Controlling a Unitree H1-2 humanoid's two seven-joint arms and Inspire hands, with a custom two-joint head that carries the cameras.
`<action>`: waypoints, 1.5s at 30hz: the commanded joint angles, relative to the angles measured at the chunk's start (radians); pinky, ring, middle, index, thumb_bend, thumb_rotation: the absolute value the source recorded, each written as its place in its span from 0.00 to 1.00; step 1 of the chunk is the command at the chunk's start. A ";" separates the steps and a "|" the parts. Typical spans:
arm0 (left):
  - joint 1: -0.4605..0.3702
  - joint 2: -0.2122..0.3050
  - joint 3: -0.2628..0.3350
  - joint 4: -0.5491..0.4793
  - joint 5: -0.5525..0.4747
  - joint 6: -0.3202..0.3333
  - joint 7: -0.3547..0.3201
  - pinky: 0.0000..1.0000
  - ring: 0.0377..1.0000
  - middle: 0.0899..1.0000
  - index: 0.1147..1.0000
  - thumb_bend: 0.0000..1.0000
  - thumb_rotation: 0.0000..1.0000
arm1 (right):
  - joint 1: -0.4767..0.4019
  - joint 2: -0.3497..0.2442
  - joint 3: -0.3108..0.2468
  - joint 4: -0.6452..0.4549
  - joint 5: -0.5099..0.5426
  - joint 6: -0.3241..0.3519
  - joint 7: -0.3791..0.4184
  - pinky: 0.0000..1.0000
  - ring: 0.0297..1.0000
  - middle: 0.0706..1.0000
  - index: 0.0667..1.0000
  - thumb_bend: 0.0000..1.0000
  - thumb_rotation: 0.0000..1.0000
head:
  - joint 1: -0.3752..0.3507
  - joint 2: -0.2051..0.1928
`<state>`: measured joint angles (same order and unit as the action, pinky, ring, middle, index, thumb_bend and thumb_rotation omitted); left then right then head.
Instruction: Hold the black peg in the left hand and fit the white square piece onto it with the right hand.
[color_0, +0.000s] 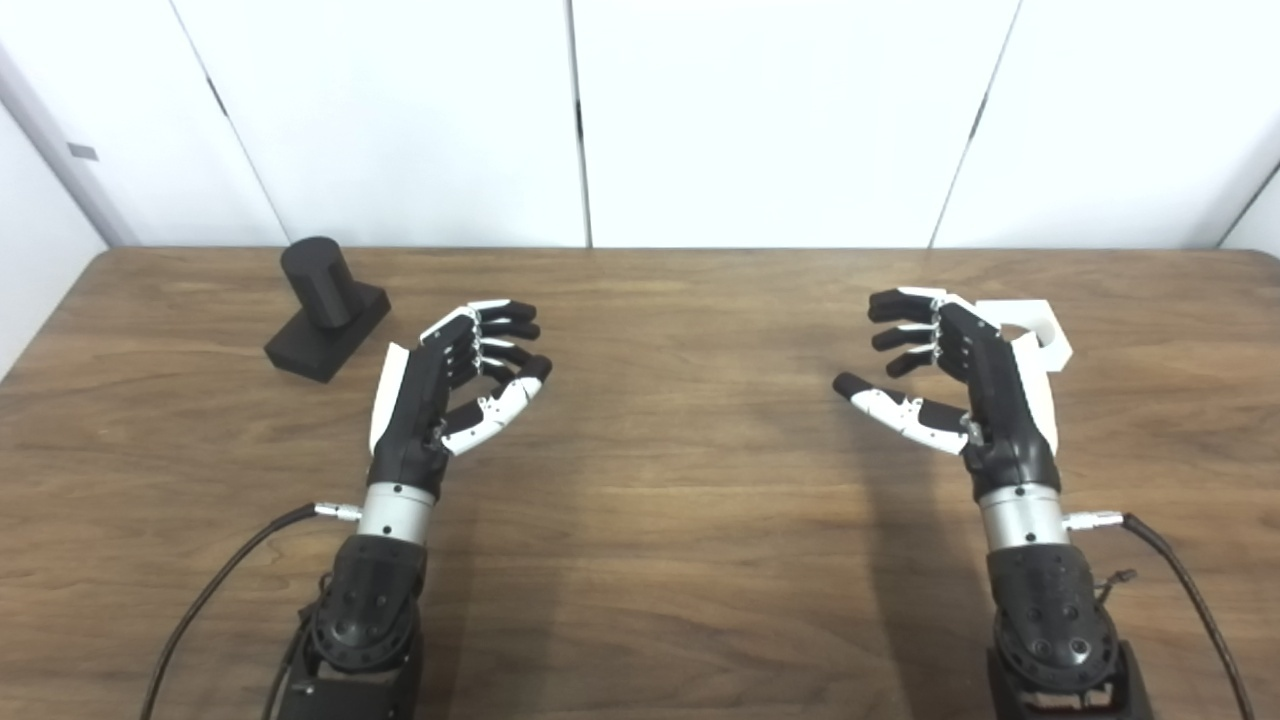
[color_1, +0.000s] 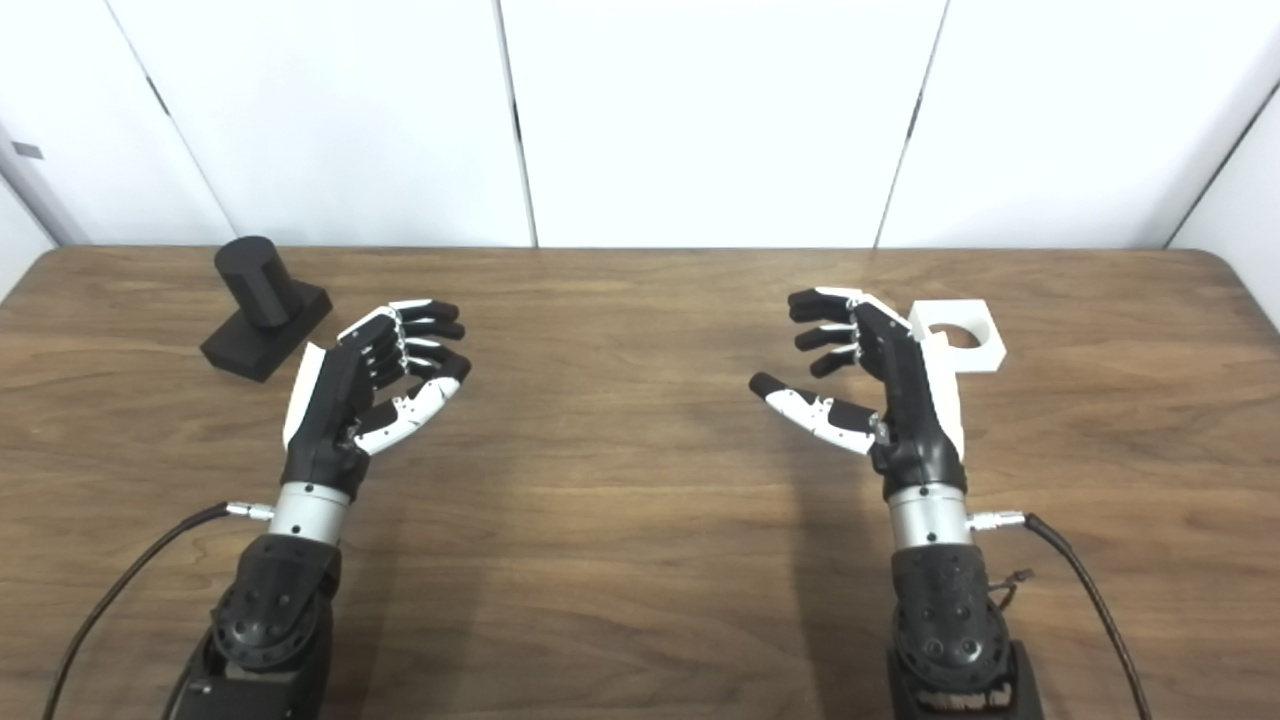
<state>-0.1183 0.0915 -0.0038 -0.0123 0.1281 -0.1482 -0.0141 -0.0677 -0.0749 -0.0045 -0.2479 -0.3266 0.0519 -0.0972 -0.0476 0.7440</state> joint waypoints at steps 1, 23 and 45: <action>-0.027 0.007 -0.001 -0.016 -0.006 -0.038 0.001 0.45 0.54 0.62 0.61 0.53 0.17 | -0.019 -0.001 0.000 -0.027 0.003 -0.021 -0.002 0.46 0.58 0.64 0.63 0.55 0.00 | 0.000 0.001; -0.008 -0.006 -0.013 0.041 0.010 -0.086 0.020 0.49 0.57 0.62 0.60 0.52 0.17 | 0.003 -0.004 -0.003 0.047 0.002 -0.117 -0.026 0.45 0.56 0.65 0.63 0.54 0.00 | 0.028 -0.127; -0.009 -0.046 -0.038 0.042 0.025 -0.081 0.033 0.50 0.58 0.62 0.59 0.50 0.10 | 0.002 -0.041 -0.024 0.065 0.039 -0.158 -0.020 0.45 0.55 0.63 0.63 0.52 0.00 | 0.234 -0.147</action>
<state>-0.0994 0.0538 -0.0373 0.0507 0.1348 -0.2077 0.0019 -0.0409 -0.1011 -0.0185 -0.1665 -0.3086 -0.0500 -0.1181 0.1854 0.5952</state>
